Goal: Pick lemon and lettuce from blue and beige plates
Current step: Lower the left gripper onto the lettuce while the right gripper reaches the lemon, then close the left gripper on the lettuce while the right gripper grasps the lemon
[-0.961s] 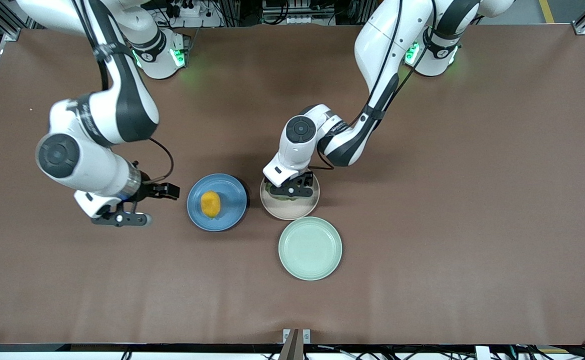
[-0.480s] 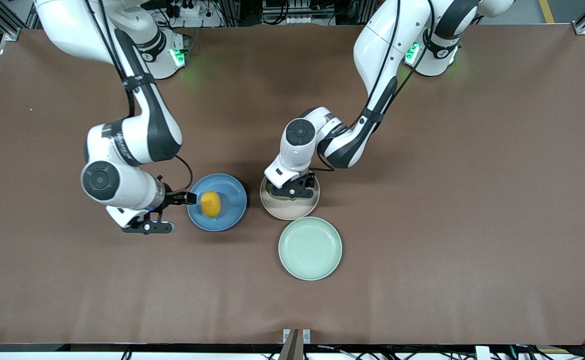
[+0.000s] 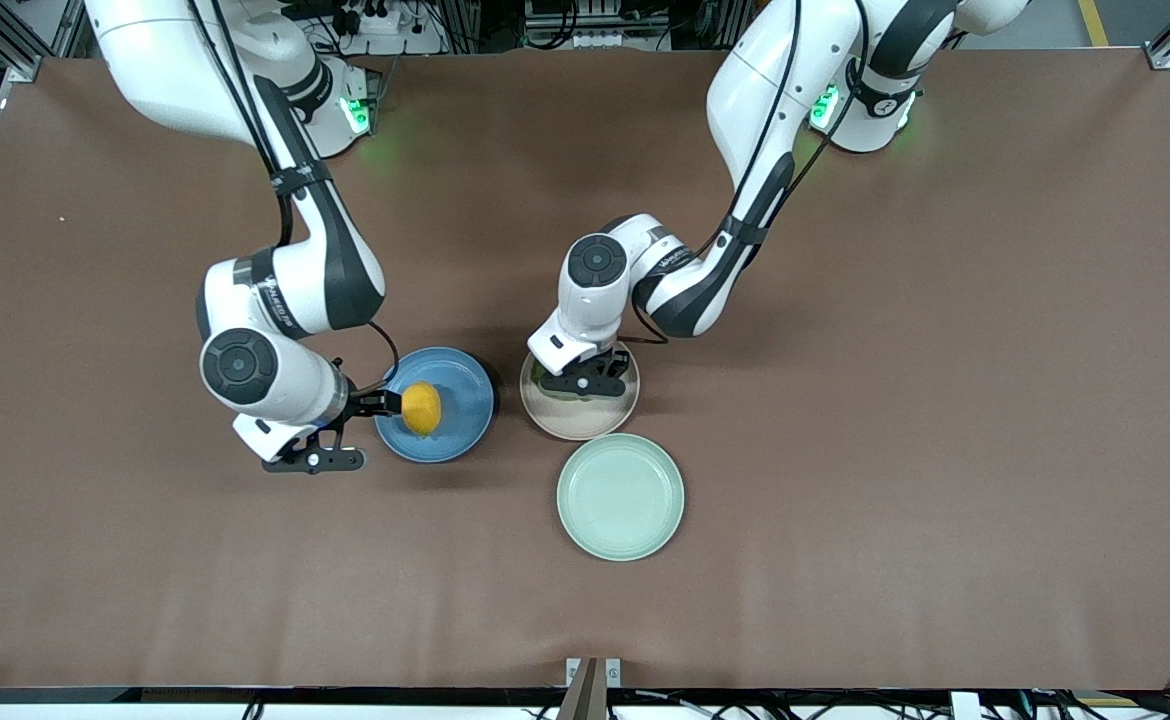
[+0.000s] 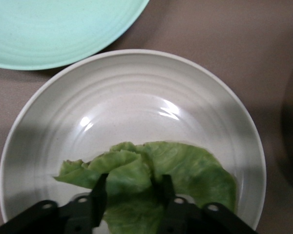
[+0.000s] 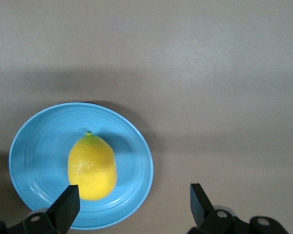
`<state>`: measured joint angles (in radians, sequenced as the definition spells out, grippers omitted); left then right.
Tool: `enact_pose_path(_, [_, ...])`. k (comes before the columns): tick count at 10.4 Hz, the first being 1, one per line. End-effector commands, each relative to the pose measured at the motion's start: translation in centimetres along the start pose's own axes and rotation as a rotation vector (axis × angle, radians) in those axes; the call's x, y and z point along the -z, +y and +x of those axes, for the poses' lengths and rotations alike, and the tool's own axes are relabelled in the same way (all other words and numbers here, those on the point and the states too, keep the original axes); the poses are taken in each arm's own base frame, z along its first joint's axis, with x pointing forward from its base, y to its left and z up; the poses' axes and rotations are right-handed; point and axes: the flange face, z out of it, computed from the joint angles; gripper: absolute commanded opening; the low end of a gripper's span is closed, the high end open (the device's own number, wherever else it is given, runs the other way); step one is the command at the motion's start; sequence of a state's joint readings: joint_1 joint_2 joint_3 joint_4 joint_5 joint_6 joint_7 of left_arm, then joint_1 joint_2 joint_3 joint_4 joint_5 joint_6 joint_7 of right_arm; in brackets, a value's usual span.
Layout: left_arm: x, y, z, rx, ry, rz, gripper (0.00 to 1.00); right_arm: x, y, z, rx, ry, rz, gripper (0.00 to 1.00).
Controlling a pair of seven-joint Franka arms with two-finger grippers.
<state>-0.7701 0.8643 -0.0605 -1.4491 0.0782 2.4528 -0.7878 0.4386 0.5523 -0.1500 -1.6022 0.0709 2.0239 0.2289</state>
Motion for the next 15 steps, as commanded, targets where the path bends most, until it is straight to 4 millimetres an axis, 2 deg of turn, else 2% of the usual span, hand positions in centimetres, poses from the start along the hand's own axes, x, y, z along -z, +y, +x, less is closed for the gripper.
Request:
enact_pose_path(1, [1.2, 0.2, 0.5, 0.018, 0.032, 0.010, 0.00, -1.5, -2.1, 0.2, 0.022, 0.042, -0.015, 1.00])
enact_pose_path(5, [4.8, -0.1, 1.4, 0.033, 0.020, 0.029, 0.00, -5.4, -2.6, -0.7, 0.031, 0.089, -0.002, 1.00])
enact_pose_path(8, [8.2, -0.8, 2.5, 0.052, 0.018, 0.041, 0.00, -6.2, -3.8, -1.2, 0.008, 0.084, -0.006, 1.00])
enact_pose_path(10, [11.1, -2.6, 4.3, 0.091, 0.023, 0.045, 0.00, -7.3, -3.8, -1.6, 0.008, 0.083, -0.008, 1.00])
enact_pose_path(13, [14.4, -6.5, 7.3, 0.152, 0.029, 0.057, 0.00, -8.7, -4.1, -2.3, -0.002, 0.098, -0.004, 1.00])
enact_pose_path(14, [15.1, -7.4, 7.9, 0.165, 0.032, 0.059, 0.00, -8.7, -5.0, -2.6, -0.006, 0.103, -0.003, 1.00])
enact_pose_path(15, [15.4, -9.2, 8.9, 0.177, 0.025, 0.071, 0.00, -9.2, -5.3, -2.9, -0.017, 0.107, -0.002, 1.00])
